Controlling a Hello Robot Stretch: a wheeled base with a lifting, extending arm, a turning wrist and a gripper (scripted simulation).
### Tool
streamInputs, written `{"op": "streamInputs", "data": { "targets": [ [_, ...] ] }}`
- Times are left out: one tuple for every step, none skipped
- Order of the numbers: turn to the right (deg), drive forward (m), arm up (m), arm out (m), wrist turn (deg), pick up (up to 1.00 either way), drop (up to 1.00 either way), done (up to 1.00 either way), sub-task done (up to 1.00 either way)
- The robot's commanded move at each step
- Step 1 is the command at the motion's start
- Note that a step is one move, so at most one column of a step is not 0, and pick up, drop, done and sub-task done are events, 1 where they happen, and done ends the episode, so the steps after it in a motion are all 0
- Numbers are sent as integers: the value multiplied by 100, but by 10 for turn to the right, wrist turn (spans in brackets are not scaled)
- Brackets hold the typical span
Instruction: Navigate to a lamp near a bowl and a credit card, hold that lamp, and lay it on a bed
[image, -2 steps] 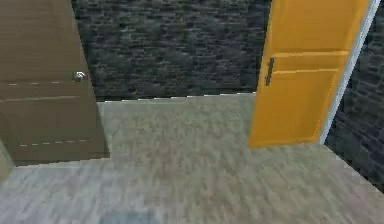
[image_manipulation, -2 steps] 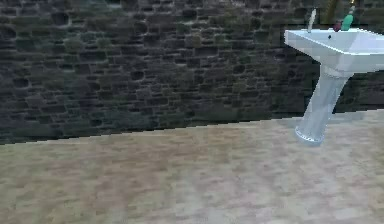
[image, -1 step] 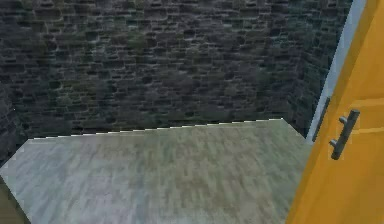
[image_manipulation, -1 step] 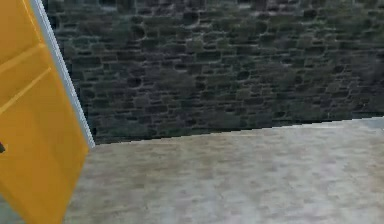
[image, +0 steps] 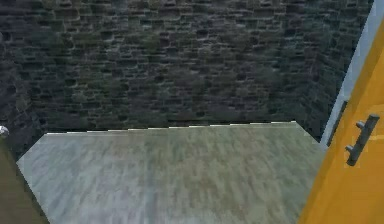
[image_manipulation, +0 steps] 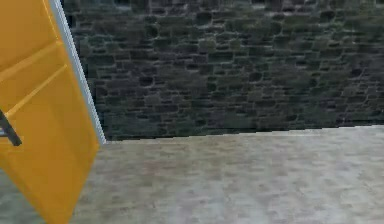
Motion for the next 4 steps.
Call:
{"op": "streamInputs", "data": {
  "targets": [
    [0,100,0,0,0,0,0,0,0],
    [0,10,0,0,0,0,0,0,0],
    [360,0,0,0,0,0,0,0,0],
    [30,0,0,0,0,0,0,0,0]
  ]
}}
